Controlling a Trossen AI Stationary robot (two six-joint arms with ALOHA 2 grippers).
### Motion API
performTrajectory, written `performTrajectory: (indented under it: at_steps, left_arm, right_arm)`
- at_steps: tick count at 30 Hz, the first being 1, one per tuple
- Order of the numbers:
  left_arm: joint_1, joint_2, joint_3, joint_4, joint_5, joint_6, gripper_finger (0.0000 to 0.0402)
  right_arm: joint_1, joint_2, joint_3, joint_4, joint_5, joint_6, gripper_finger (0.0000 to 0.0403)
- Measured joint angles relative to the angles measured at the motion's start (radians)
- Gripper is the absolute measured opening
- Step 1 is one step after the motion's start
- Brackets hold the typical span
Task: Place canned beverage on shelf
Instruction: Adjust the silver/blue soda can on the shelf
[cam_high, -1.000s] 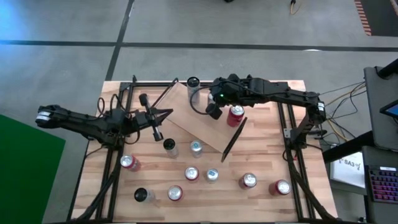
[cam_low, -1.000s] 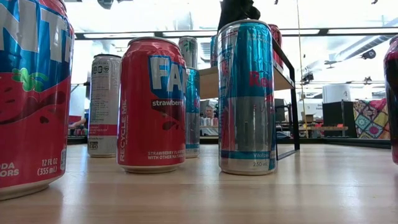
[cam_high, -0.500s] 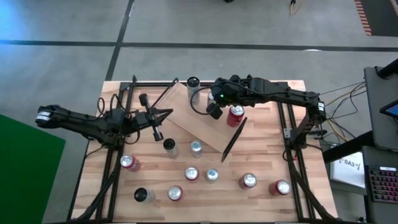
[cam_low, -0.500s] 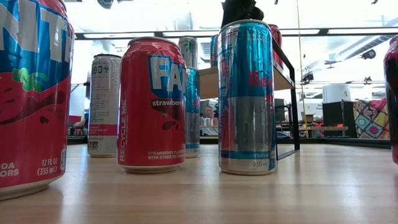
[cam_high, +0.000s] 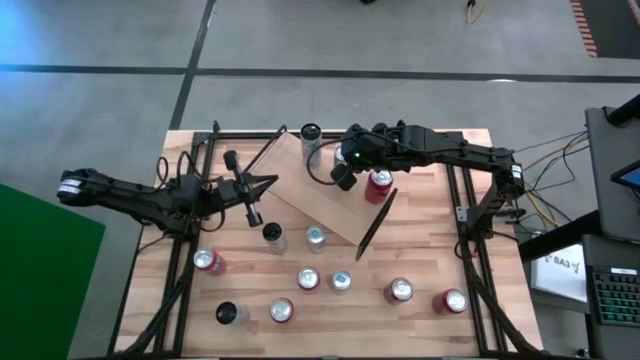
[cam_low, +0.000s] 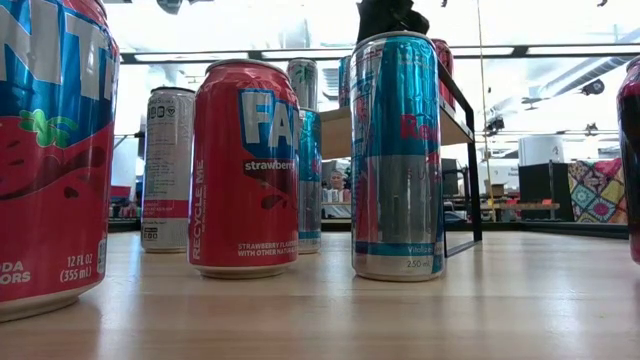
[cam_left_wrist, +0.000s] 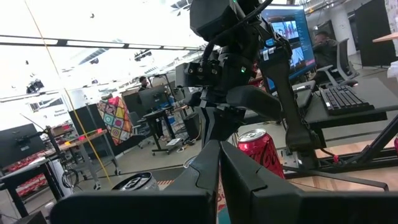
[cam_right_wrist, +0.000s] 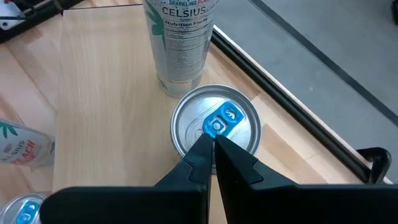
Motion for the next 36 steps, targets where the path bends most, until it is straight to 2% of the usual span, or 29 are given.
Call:
performTrajectory:
  at_steps: [8, 13, 21, 36]
  left_arm:
    - [0.0, 0.0, 0.0, 0.0, 0.0, 0.0, 0.0]
    - [0.0, 0.0, 0.0, 0.0, 0.0, 0.0, 0.0]
    - [0.0, 0.0, 0.0, 0.0, 0.0, 0.0, 0.0]
    - [0.0, 0.0, 0.0, 0.0, 0.0, 0.008, 0.0]
  right_arm:
    - [-0.003, -0.002, 0.023, 0.012, 0.0, -0.033, 0.0012]
    - [-0.021, -0.006, 0.045, 0.082, -0.001, -0.085, 0.0012]
    - [-0.091, -0.003, 0.038, 0.091, -0.084, -0.1, 0.0012]
    - [-0.041, -0.002, 0.003, 0.073, -0.09, -0.101, 0.0012]
